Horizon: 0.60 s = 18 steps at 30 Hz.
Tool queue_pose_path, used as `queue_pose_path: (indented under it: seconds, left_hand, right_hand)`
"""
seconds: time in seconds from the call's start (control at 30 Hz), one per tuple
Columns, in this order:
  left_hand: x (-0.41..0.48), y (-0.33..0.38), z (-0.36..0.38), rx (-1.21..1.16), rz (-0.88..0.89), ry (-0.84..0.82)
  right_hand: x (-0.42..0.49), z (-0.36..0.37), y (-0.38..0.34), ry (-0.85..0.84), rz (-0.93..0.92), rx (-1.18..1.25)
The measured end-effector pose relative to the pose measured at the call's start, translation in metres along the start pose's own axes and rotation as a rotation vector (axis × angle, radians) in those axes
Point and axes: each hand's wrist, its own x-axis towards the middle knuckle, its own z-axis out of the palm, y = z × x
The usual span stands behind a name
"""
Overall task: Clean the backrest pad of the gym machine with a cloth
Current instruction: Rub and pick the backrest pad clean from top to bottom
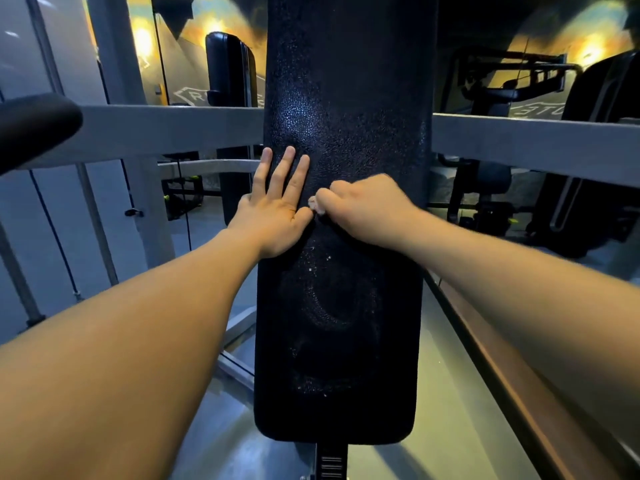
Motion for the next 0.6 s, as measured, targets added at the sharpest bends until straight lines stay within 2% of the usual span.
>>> queue_pose_path:
  seconds: [0.07,0.1,0.17,0.2,0.23,0.3,0.37,0.4,0.43,0.53,0.6]
  left_hand:
    - [0.001,0.001,0.000,0.003,0.001,-0.002]
    - [0.001,0.001,0.000,0.002,0.001,-0.006]
    - [0.001,0.001,-0.001,-0.008,-0.001,-0.011]
    - [0.001,0.000,-0.001,-0.012,0.001,-0.012]
    - [0.001,0.000,-0.001,-0.013,0.003,-0.013]
    - [0.001,-0.001,0.000,-0.004,0.006,-0.007]
    - [0.001,-0.001,0.000,0.011,0.006,-0.001]
    - [0.000,-0.001,0.000,0.018,0.006,0.004]
    - [0.000,0.000,0.000,0.023,0.005,0.009]
    - [0.000,0.002,0.000,0.031,-0.002,0.014]
    - [-0.001,0.002,0.000,0.033,-0.011,0.016]
  right_hand:
    - [0.005,-0.006,0.029,0.049,0.094,-0.052]
    - [0.009,-0.010,0.038,0.104,0.227,-0.069]
    - [0.011,-0.012,0.032,0.162,0.452,-0.061]
    - [0.009,-0.009,0.018,0.167,0.486,-0.028]
    - [0.003,-0.005,-0.001,0.130,0.466,0.002]
    - [-0.015,0.002,-0.028,0.072,0.281,0.010]
    - [-0.027,0.004,-0.022,0.028,0.100,0.017]
    - [-0.027,0.002,-0.008,0.028,0.083,-0.014]
    - [-0.024,-0.003,0.009,0.041,0.152,-0.039]
    - [-0.012,-0.012,0.035,0.097,0.543,-0.073]
    - [-0.013,-0.010,0.010,0.089,0.613,-0.008]
